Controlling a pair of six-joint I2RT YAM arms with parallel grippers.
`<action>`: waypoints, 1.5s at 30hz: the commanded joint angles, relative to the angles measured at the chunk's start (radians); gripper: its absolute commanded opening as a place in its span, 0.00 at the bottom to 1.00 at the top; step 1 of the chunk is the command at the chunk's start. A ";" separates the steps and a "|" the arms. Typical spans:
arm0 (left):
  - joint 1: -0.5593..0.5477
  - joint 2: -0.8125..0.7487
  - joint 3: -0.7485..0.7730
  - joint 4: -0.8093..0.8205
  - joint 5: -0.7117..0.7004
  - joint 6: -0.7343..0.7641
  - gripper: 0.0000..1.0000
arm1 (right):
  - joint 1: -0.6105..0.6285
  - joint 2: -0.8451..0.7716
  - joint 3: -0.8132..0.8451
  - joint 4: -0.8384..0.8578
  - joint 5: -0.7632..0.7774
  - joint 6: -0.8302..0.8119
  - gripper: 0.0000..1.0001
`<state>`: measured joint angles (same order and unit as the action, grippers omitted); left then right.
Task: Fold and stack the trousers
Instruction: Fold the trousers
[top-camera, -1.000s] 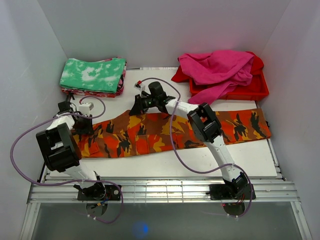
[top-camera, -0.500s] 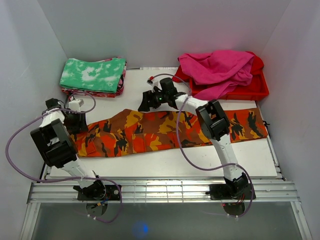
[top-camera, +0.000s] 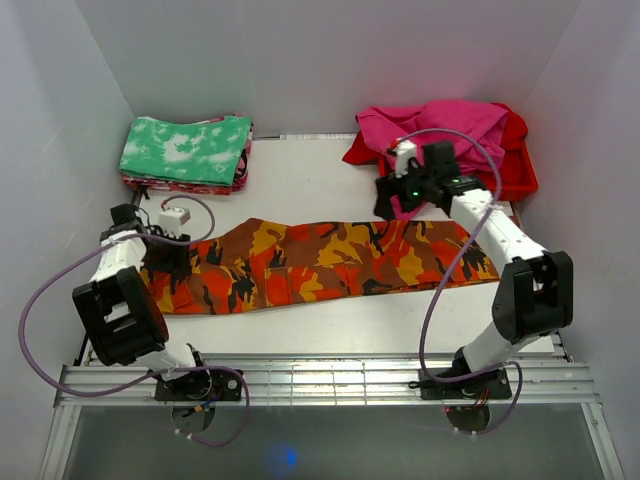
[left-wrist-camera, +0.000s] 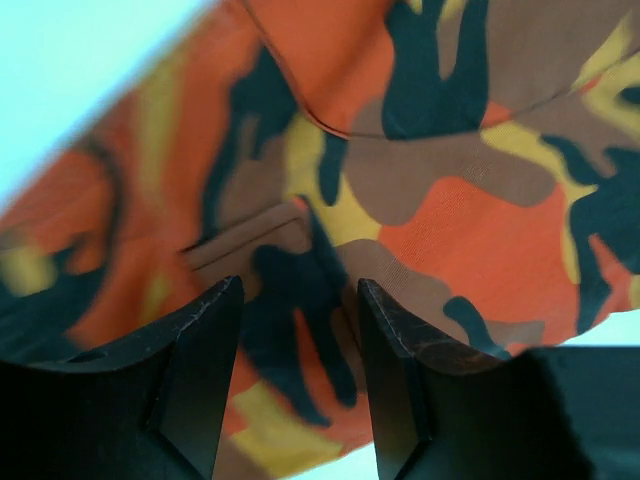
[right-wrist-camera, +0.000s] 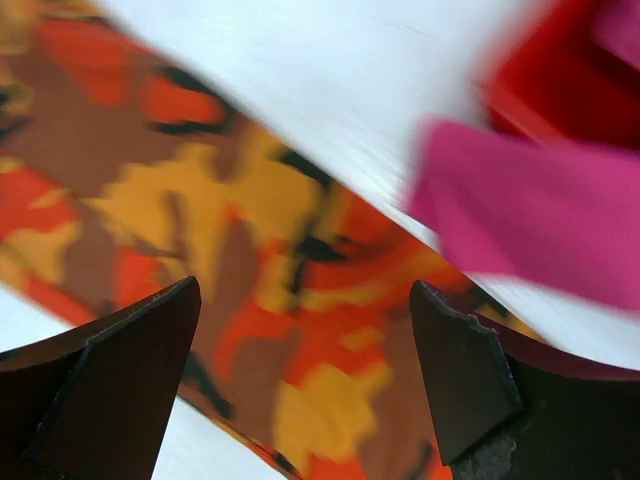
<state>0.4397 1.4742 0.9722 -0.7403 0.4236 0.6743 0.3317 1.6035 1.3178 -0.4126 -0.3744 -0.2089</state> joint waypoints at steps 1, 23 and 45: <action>-0.036 0.076 -0.088 0.045 -0.087 0.022 0.60 | -0.161 -0.087 -0.057 -0.135 0.141 -0.058 0.90; 0.091 0.434 0.261 0.065 -0.319 0.166 0.53 | -0.750 0.042 -0.172 -0.299 0.175 -0.297 0.87; 0.091 0.354 0.178 0.076 -0.278 0.143 0.54 | -0.818 0.206 -0.281 -0.250 -0.041 -0.169 0.71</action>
<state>0.5220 1.8347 1.1946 -0.6167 0.1501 0.8200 -0.5198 1.7557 1.0870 -0.6930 -0.3801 -0.4145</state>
